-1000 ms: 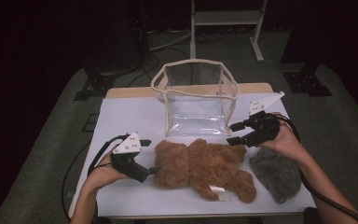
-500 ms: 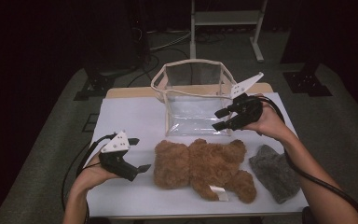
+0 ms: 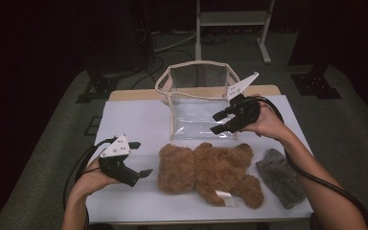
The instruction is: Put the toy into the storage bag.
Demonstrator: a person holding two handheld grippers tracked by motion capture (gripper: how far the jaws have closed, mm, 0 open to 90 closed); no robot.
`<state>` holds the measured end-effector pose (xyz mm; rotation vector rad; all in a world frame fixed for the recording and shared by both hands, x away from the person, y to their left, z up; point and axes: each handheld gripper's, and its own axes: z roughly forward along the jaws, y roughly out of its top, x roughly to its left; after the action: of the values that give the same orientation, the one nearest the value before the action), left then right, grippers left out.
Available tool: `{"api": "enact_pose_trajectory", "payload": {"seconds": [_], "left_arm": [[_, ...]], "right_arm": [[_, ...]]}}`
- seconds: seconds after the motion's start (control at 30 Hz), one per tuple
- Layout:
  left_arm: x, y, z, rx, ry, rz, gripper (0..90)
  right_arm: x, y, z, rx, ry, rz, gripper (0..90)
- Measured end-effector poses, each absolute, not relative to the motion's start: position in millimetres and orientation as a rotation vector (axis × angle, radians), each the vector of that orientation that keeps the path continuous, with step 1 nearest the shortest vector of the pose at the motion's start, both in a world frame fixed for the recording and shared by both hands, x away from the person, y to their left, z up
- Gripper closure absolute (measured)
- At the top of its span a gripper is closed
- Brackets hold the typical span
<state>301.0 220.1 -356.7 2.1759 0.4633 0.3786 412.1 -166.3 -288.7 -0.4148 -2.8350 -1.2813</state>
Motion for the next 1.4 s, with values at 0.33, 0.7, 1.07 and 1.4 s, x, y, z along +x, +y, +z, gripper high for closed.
{"api": "enact_pose_trajectory", "payload": {"seconds": [0.33,0.7,1.07,1.4], "left_arm": [[301,223,-357,2.183,0.461,0.385,3.1],[301,225,-359,2.193,0.467,0.377,3.1],[302,227,-361,2.194,0.476,0.376,3.1],[302,230,-361,2.196,0.474,0.370,3.0]], "right_arm": [[415,-155,-283,-0.379,-2.826,-1.284,40.9],[423,-141,-269,-0.332,-2.841,-1.294,40.5],[435,-132,-255,-0.324,-2.857,-1.307,40.5],[448,-129,-245,-0.345,-2.853,-1.327,41.3]]}}
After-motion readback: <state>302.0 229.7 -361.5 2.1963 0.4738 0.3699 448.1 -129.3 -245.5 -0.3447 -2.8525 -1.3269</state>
